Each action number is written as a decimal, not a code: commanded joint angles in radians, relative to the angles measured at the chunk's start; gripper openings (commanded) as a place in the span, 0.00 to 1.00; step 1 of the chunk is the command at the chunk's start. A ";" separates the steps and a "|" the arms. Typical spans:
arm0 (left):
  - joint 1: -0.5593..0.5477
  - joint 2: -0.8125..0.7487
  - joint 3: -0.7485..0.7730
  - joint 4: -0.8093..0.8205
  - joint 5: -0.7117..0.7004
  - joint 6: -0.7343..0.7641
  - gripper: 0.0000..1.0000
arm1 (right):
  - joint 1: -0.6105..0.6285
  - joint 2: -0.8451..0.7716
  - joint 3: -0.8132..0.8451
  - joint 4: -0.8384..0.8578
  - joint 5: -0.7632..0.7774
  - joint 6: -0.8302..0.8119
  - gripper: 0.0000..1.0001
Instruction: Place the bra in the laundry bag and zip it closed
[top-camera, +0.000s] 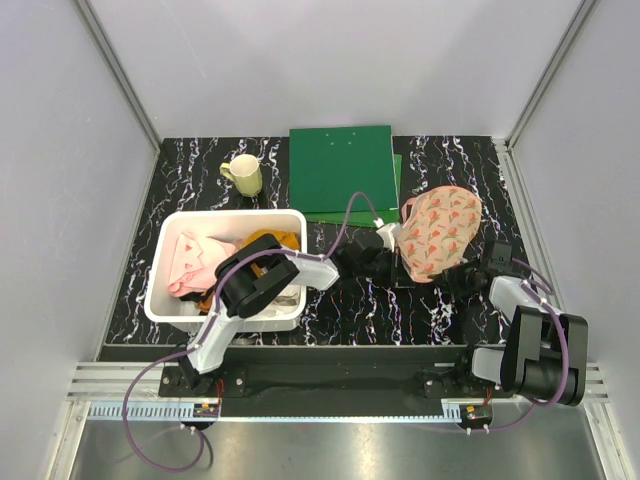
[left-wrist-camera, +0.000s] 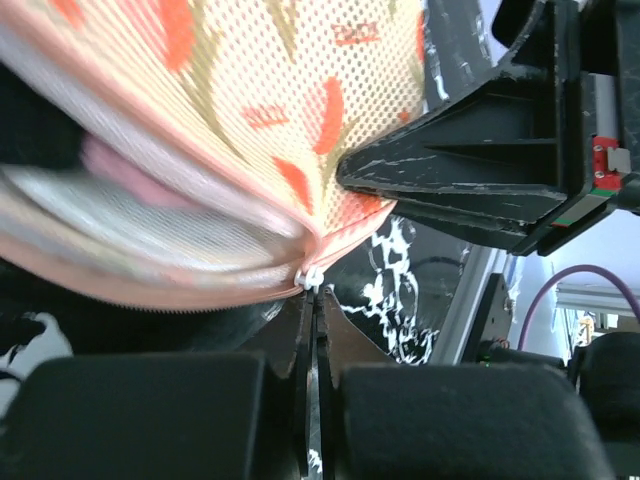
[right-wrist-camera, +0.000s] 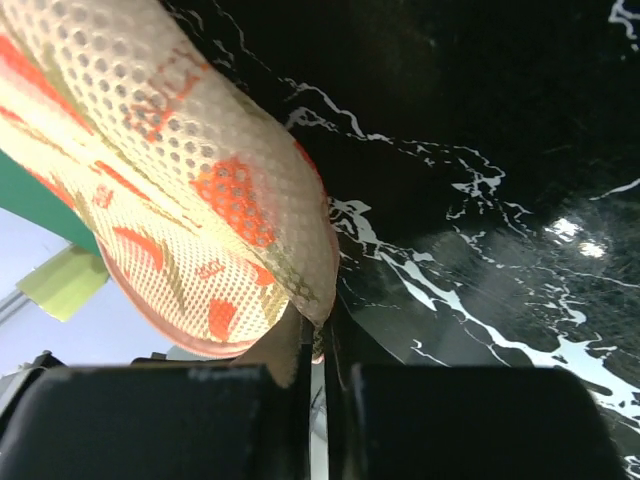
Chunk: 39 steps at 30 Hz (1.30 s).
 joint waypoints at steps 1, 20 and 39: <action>0.044 -0.098 -0.021 -0.028 -0.078 0.023 0.00 | -0.004 -0.010 -0.017 0.028 0.105 -0.040 0.00; 0.095 -0.183 -0.125 0.012 0.054 0.028 0.00 | -0.004 -0.066 0.095 -0.131 0.185 -0.325 0.00; -0.054 -0.170 -0.055 0.081 0.002 -0.013 0.00 | -0.004 -0.233 -0.043 -0.193 -0.050 -0.135 0.60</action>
